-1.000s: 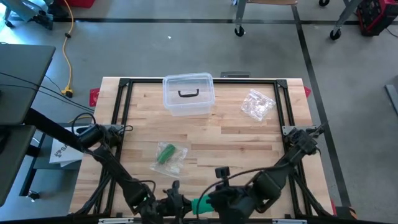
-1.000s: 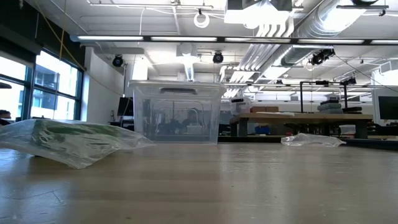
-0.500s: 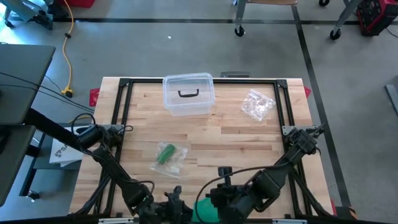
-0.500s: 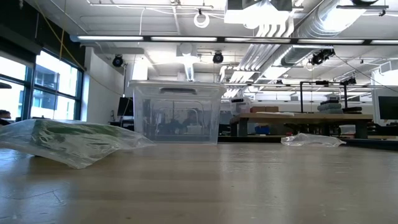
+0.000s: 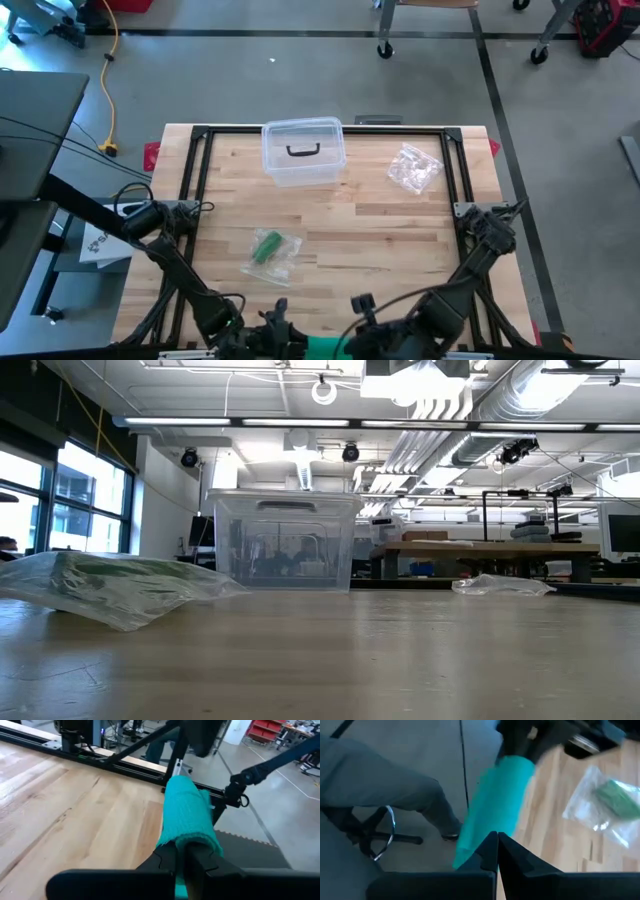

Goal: Roll bandage
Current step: Roll the dark green bandage

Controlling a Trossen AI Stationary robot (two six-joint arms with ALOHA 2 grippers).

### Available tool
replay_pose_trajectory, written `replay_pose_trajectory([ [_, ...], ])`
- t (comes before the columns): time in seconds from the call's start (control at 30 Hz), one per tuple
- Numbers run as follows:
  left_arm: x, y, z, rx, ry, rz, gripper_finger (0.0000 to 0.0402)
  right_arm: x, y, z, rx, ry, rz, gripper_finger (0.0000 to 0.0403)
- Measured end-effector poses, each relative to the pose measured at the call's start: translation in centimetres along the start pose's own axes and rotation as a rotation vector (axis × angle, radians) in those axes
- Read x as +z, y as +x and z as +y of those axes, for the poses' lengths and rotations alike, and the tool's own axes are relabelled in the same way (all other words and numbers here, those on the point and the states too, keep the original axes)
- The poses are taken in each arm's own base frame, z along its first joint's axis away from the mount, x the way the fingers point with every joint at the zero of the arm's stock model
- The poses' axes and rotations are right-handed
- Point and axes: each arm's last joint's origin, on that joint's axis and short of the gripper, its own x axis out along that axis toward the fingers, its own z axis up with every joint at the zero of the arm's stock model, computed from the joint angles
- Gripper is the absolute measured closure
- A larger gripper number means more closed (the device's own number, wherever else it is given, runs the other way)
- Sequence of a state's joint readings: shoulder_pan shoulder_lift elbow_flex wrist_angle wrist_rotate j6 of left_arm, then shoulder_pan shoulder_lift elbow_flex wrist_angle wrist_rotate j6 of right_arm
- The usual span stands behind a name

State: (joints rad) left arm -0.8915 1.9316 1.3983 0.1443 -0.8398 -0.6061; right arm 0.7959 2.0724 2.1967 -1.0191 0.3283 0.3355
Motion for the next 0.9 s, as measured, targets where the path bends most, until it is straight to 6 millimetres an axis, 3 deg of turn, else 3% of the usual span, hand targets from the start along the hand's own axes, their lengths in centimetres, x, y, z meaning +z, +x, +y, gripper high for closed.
replay_pose_trajectory([
  [0.33,0.4,0.5,0.4,0.012,-0.017,-0.011,0.0396,-1.5,-1.3,3.5,0.019,-0.316,-0.008,0.0395],
  [0.53,0.6,0.5,0.2,0.006,-0.066,-0.035,0.0396,-3.8,-1.6,4.4,-0.016,-0.400,0.159,0.0328],
  [0.67,1.4,0.5,-0.2,-0.019,-0.076,-0.099,0.0396,-6.3,0.4,4.8,-0.237,-0.405,0.308,0.0311],
  [0.77,2.1,0.3,-0.5,-0.046,-0.057,-0.155,0.0396,-7.0,2.1,6.0,-0.413,-0.474,0.228,0.0332],
  [0.9,3.1,0.3,-0.8,-0.065,-0.029,-0.224,0.0396,-6.6,4.1,7.8,-0.522,-0.519,0.060,0.0372],
])
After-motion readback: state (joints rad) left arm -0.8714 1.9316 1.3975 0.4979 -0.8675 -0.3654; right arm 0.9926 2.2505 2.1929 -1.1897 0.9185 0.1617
